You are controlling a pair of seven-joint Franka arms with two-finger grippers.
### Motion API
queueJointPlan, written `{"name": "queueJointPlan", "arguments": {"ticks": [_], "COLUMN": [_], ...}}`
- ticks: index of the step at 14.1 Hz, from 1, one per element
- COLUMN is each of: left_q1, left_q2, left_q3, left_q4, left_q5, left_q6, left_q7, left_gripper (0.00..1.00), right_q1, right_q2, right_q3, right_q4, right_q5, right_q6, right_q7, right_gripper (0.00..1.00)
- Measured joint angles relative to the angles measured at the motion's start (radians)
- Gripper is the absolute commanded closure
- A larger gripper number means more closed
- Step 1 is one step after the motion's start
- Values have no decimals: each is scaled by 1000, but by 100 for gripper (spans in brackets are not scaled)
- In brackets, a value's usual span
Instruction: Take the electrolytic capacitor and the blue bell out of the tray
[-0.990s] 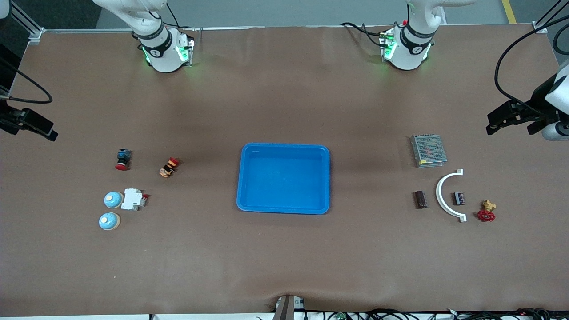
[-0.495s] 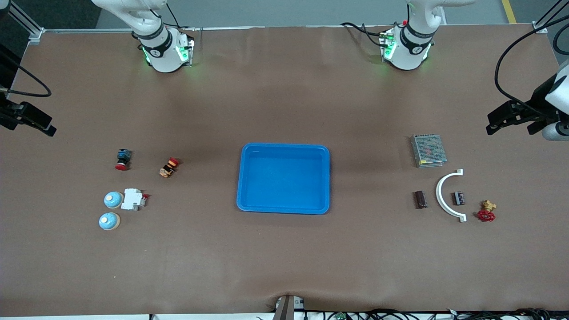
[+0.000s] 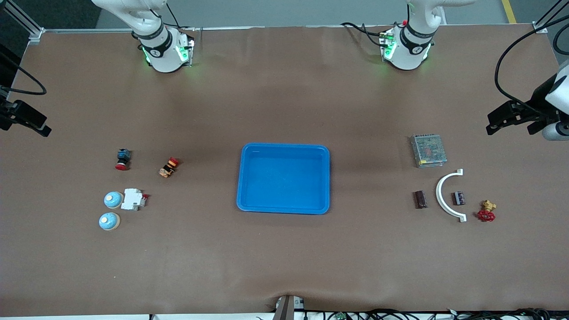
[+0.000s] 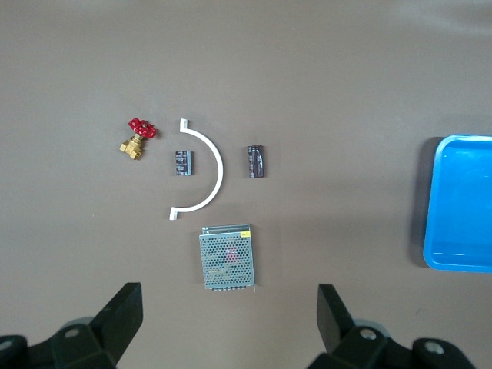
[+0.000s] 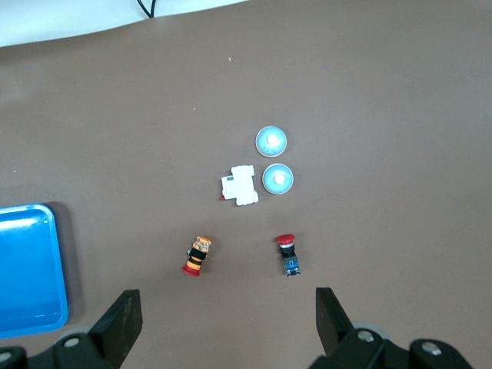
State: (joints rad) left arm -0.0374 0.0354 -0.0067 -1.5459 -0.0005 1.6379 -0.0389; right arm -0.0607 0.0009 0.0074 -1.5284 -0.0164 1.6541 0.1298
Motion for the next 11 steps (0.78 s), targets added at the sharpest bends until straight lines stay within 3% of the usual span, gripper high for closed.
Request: {"name": "queueJointPlan", "arguments": {"ticks": [11], "left_q1": [2], "left_q2": [0], "left_q3": [0], "left_q4": [0], "left_q5": [0], "left_q6": [0], "left_q7": [0], "left_gripper": [0], "right_q1": [4], "right_q2": [-4], "right_q3": [1], "right_q4": [70], "right_q5": [0], "right_q6": [4], "right_q7": [-42], "right_gripper": [0]}}
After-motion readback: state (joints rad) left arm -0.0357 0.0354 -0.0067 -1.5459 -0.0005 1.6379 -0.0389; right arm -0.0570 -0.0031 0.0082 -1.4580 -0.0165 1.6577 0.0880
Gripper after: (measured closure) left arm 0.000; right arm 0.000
